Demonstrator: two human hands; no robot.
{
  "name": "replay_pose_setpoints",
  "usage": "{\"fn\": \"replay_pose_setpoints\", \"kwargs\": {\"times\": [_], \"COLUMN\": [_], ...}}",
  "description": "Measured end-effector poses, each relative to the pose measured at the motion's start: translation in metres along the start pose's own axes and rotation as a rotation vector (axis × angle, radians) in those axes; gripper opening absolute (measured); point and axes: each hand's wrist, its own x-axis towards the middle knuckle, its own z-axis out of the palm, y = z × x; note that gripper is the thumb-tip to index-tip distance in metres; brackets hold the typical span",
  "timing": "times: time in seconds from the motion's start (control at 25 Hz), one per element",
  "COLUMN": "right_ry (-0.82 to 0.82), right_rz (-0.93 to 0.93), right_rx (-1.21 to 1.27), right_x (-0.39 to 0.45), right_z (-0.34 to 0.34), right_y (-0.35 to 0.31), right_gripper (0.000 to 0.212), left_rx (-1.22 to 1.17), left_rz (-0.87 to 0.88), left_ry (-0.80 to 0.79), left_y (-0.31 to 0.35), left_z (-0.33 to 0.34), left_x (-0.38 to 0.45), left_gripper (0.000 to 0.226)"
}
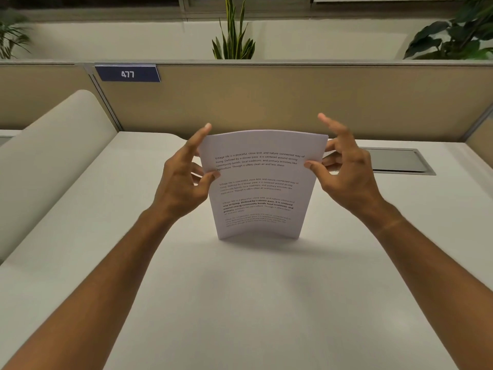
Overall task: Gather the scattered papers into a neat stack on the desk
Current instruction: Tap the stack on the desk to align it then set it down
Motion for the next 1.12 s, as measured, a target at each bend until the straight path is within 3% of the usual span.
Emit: {"fn": "replay_pose_setpoints", "kwargs": {"times": [0.32, 0.44, 0.56, 0.72, 0.84, 1.12], "right_ry": [-0.006, 0.002, 0.036, 0.115, 0.173, 0.171], "right_rz": [-0.071, -0.036, 0.127, 0.283, 0.280, 0.258], "right_rx": [-0.021, 0.008, 0.134, 0.229, 0.240, 0.206], "right_x": [0.001, -0.001, -0.011, -0.039, -0.055, -0.057], "right_z": [0.002, 0.004, 0.011, 0.034, 0.049, 0.052], "right_y": [-0.001, 0.001, 0.008, 0.017, 0.016, 0.019], "right_gripper": [0.052, 0.061, 0.079, 0.068, 0.060, 0.049], "left_rx": [-0.025, -0.052, -0.140, -0.268, -0.288, -0.296], "left_rz": [0.003, -0.032, -0.179, -0.346, -0.333, -0.357], "left_ry": [-0.005, 0.020, 0.095, 0.231, 0.300, 0.291], "left_y": [-0.004, -0.004, -0.004, -0.004, -0.003, -0.001], "left_z": [0.001, 0.003, 0.013, 0.035, 0.049, 0.054], "left_x": [0.002, -0.001, -0.013, -0.040, -0.051, -0.050], "left_gripper": [0.081, 0.085, 0.087, 0.054, 0.038, 0.031]}}
